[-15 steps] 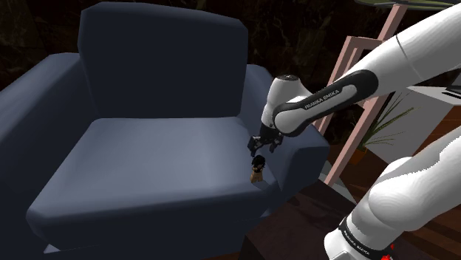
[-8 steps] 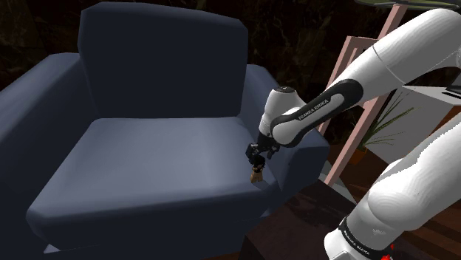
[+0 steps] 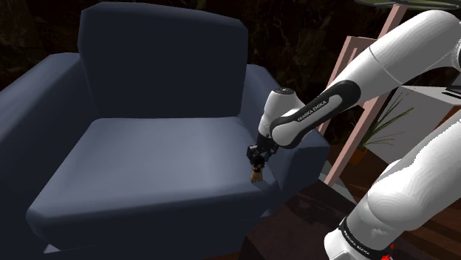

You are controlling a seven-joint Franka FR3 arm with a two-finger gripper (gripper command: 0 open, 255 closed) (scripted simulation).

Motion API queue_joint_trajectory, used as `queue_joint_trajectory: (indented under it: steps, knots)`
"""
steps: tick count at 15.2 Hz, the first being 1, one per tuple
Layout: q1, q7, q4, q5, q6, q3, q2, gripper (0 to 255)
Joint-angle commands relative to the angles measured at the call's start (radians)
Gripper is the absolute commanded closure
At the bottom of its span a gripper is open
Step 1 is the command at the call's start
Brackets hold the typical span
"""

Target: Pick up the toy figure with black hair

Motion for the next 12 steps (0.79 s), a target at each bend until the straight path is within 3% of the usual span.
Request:
queue_joint_trajectory:
  steps: [1,4,12]
  knots:
    - [0.0,0.001,-0.001,0.0,0.0,0.001,0.001,255]
    - [0.0,0.001,-0.002,0.0,0.002,0.001,0.003,255]
    - [0.014,-0.027,0.025,0.032,-0.136,-0.009,-0.109,255]
